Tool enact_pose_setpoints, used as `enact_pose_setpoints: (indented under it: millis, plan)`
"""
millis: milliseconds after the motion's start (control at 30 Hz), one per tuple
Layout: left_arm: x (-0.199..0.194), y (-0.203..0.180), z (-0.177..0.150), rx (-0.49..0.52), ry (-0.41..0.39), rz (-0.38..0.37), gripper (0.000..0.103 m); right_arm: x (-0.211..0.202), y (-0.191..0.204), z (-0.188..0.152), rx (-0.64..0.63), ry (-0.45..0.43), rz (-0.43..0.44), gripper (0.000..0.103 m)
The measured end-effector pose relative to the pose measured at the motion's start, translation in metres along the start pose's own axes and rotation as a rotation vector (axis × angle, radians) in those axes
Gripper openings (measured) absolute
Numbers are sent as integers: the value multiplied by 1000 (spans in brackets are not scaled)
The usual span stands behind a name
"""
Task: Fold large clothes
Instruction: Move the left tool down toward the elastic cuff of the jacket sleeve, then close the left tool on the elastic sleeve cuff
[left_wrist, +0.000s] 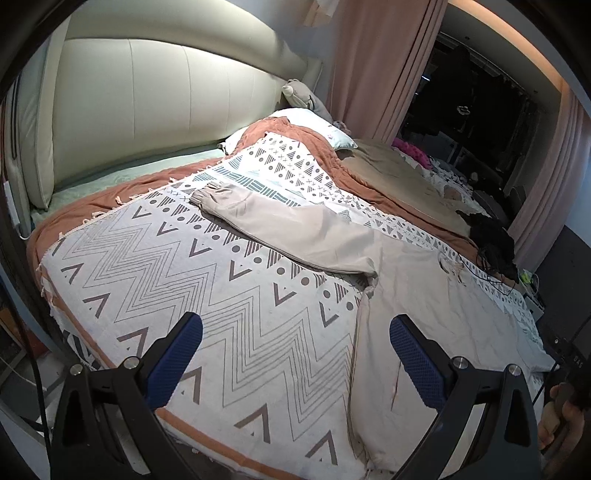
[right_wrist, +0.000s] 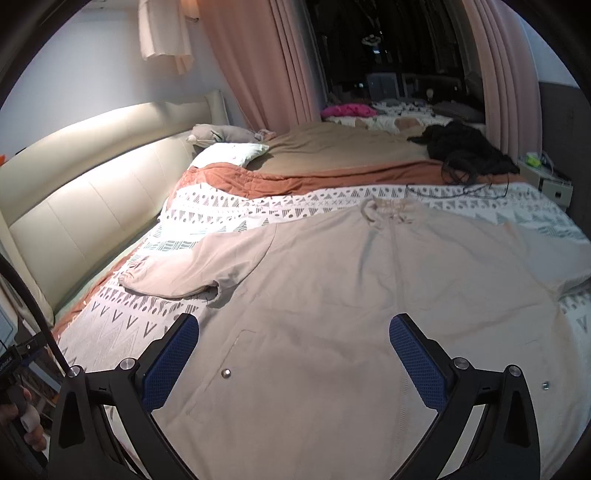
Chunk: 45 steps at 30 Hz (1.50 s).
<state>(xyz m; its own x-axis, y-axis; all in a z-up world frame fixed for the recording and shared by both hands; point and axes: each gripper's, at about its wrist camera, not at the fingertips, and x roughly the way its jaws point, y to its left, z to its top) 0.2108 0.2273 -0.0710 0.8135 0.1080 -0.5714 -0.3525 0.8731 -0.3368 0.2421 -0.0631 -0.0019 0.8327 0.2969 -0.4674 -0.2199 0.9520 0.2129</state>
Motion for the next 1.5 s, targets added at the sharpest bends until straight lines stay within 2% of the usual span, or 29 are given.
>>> enact_pose_setpoints:
  millis: [333,400,467,567,767,833,900,933,1067,1167,1233,1333,1367,1433,1467,1500]
  plan:
    - [91,34,48,-110,70,4,103,110,4,41,69,127,59,103]
    - [112,43,57,-137,88,11,96,130,1,45,67,139,62,103]
    - [134,53,66,-168,107,11,95,150,-2,47,67,156,64,103]
    - [161,68,77,-215,130,14,84,178,-2,52,64,187,69,103]
    - [215,99,98,-302,165,16,83,215,-7,67,34,229,65,103]
    - [231,106,103,-312,163,33,82,230,0,72,19,236,69,98]
    - [248,113,108,-336,171,37,75,243,5,76,7,248,68,80]
    - [256,115,110,-344,179,38,72,255,6,78,8,262,70,78]
    - [289,127,119,-374,188,53,72,278,8,76,20,296,71,76]
    - [312,138,124,-396,200,79,65,298,8,75,19,323,64,76]
    - [327,145,125,-404,217,99,65,310,7,73,27,342,59,76]
    - [344,148,129,-376,215,118,63,328,6,70,49,377,66,76]
    - [347,148,132,-366,211,121,61,333,5,69,59,391,78,76]
    - [353,147,137,-360,219,125,43,343,5,67,81,416,106,76]
    - [355,147,139,-363,225,128,40,346,4,65,89,423,115,76]
    - [357,147,140,-364,230,130,31,348,2,63,95,426,123,76]
